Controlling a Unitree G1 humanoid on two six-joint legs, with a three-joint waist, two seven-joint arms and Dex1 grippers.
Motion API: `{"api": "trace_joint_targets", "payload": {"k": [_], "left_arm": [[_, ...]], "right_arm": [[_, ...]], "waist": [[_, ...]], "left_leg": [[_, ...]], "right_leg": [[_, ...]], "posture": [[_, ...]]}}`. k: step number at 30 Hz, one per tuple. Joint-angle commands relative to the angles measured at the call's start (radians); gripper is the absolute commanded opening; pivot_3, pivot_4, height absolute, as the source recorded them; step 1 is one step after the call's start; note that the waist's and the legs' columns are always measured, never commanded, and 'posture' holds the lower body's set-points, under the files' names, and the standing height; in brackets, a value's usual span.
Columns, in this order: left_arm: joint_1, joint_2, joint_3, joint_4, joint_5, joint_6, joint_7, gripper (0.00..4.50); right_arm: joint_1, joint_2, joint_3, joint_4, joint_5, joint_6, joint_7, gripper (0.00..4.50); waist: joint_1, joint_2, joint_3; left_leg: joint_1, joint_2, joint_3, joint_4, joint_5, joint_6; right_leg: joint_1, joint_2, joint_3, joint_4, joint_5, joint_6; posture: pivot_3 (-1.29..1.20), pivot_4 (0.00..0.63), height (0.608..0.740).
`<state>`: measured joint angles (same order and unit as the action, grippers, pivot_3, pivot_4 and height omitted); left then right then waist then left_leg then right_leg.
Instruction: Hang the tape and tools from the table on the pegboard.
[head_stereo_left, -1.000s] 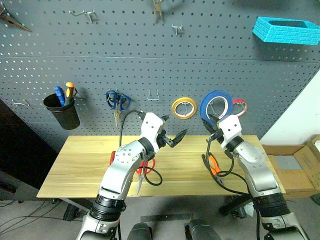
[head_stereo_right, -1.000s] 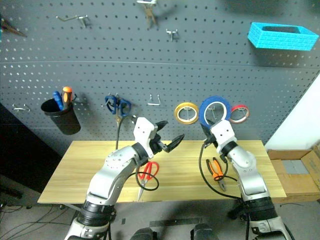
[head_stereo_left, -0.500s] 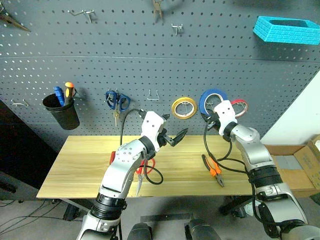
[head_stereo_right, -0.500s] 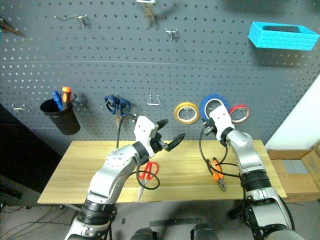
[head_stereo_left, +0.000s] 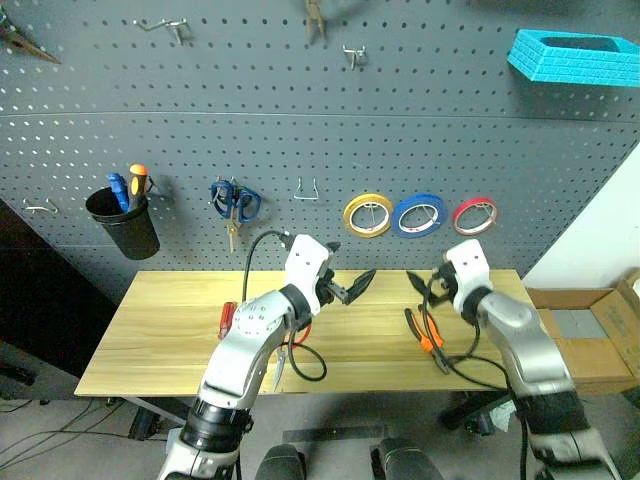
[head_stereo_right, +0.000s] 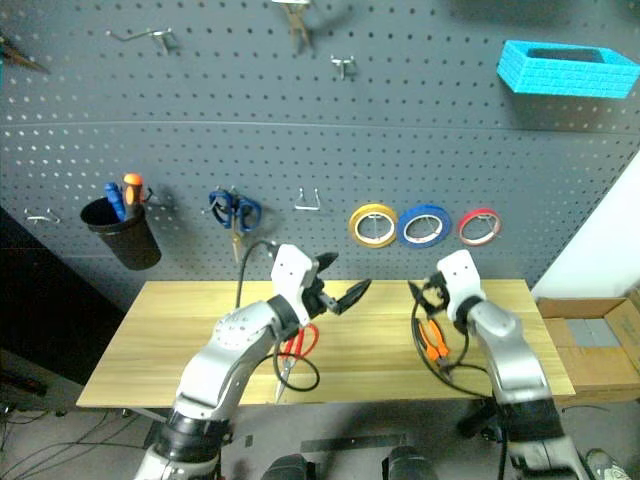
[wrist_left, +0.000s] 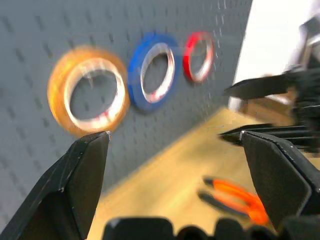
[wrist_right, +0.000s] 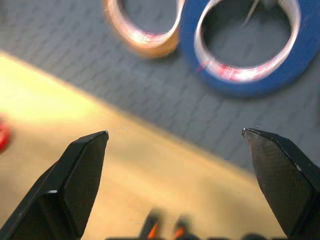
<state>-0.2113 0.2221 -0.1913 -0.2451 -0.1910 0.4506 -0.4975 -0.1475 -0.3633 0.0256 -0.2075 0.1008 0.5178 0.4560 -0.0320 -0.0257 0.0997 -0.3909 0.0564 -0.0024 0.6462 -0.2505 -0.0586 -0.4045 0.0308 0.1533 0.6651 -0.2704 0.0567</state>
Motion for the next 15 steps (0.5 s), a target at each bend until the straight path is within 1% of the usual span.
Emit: {"api": "trace_joint_targets", "payload": {"k": [1,2,3,4,5,7,9,12,14,15], "left_arm": [[0.087,0.024,-0.044,-0.058,-0.003,-0.01,-0.029,4.5],[0.114,0.03,-0.053,-0.055,0.001,-0.016,-0.034,4.5],[0.138,0.04,-0.067,-0.048,0.011,-0.029,-0.039,4.5],[0.149,0.045,-0.076,-0.047,0.018,-0.035,-0.04,4.5],[0.165,0.044,-0.077,-0.043,0.021,-0.034,-0.031,4.5],[0.188,0.044,-0.082,-0.047,0.025,-0.028,-0.022,4.5],[0.213,0.055,-0.104,-0.055,0.039,-0.032,-0.026,4.5],[0.233,0.068,-0.139,-0.067,0.065,-0.042,-0.028,4.5],[0.234,0.066,-0.145,-0.077,0.068,-0.039,-0.022,4.5],[0.234,0.062,-0.143,-0.084,0.065,-0.033,-0.017,4.5]], "right_arm": [[0.067,-0.045,0.045,-0.134,0.026,0.193,0.027,4.47],[0.081,-0.054,0.061,-0.136,0.024,0.245,0.027,4.47],[0.068,-0.041,0.053,-0.117,0.028,0.295,0.008,4.47],[0.053,-0.03,0.041,-0.106,0.035,0.326,-0.008,4.47],[0.012,-0.01,0.022,-0.068,0.041,0.378,-0.03,4.47],[-0.053,0.011,0.001,-0.008,0.047,0.452,-0.058,4.47],[-0.137,0.031,-0.025,0.096,0.044,0.51,-0.096,4.47],[-0.232,0.029,-0.023,0.228,0.027,0.508,-0.117,4.47],[-0.284,0.033,-0.03,0.31,0.025,0.506,-0.131,4.47],[-0.305,0.028,-0.024,0.343,0.021,0.498,-0.132,4.47]], "waist": [[-0.005,0.0,0.014],[-0.007,0.0,0.018],[-0.009,-0.001,0.021],[-0.011,-0.001,0.033],[-0.015,-0.002,0.049],[-0.023,-0.003,0.072],[-0.027,-0.003,0.087],[-0.026,-0.005,0.107],[-0.022,-0.004,0.113],[-0.018,-0.002,0.118]], "left_leg": [[0.001,0.0,0.0,0.0,0.0,0.0],[0.001,0.0,0.001,0.0,0.0,0.0],[0.004,0.0,0.001,0.0,0.0,0.0],[0.006,0.001,0.001,0.0,0.0,0.0],[0.009,0.001,0.001,0.0,0.0,0.0],[0.008,0.001,0.001,0.001,0.002,0.002],[0.008,0.001,0.002,0.002,0.003,0.004],[0.007,0.0,0.002,0.001,0.003,0.004],[0.0,0.001,0.001,-0.001,0.003,0.004],[-0.003,0.001,0.0,-0.001,0.003,0.004]], "right_leg": [[0.0,0.0,0.0,0.0,-0.002,0.003],[0.0,0.0,0.001,0.0,-0.003,0.005],[0.002,0.0,0.001,0.0,-0.003,0.005],[0.004,0.0,0.001,0.0,-0.004,0.004],[0.007,0.0,0.001,0.001,-0.007,-0.001],[0.006,0.0,0.001,0.001,-0.005,-0.001],[0.006,0.0,0.003,0.001,-0.004,-0.001],[0.005,0.0,0.003,0.0,-0.004,0.0],[-0.001,0.0,0.001,0.0,-0.002,0.004],[-0.003,0.0,0.0,0.0,0.001,0.0]], "posture": [[0.03,0.175,0.74],[0.03,0.175,0.74],[0.02,0.192,0.74],[0.02,0.199,0.74],[0.01,0.212,0.74],[0.01,0.225,0.74],[0.02,0.248,0.74],[0.03,0.267,0.74],[0.04,0.278,0.74],[0.05,0.281,0.74]]}}
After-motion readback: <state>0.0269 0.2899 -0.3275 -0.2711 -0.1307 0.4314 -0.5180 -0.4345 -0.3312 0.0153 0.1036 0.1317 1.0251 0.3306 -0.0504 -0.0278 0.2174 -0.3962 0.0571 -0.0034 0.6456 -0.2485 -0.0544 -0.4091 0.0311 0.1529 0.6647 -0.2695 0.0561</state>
